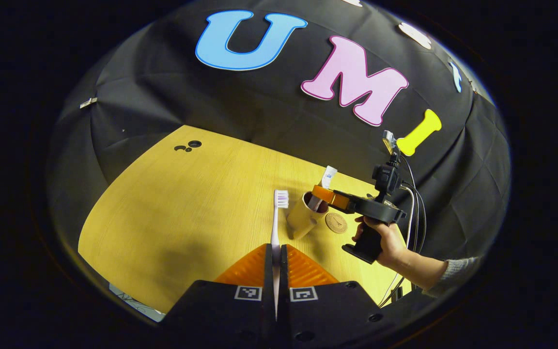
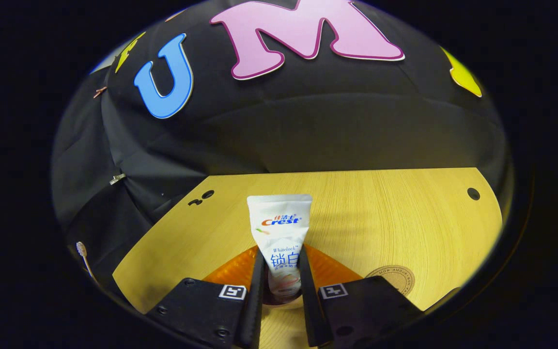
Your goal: Put the toothbrush and toothpaste on the desktop into the cup, then pick up the cup and place it on the coaster on the desktop.
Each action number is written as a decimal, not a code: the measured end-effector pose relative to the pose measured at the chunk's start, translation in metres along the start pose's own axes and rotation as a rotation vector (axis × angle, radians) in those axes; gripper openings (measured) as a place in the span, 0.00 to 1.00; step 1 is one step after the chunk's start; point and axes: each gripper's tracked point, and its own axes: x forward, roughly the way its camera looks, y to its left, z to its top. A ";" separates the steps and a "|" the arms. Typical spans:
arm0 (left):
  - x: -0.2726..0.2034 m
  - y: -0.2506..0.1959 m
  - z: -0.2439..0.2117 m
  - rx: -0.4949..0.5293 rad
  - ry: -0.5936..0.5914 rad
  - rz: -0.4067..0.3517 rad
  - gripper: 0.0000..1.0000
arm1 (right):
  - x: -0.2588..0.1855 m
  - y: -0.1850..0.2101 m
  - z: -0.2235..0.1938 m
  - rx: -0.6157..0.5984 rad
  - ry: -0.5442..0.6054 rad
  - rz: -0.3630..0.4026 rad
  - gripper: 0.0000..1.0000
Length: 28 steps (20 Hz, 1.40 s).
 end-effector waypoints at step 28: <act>0.143 -0.106 0.108 -0.073 -0.289 -0.167 0.06 | -0.214 -0.095 -0.044 0.227 0.013 -0.103 0.40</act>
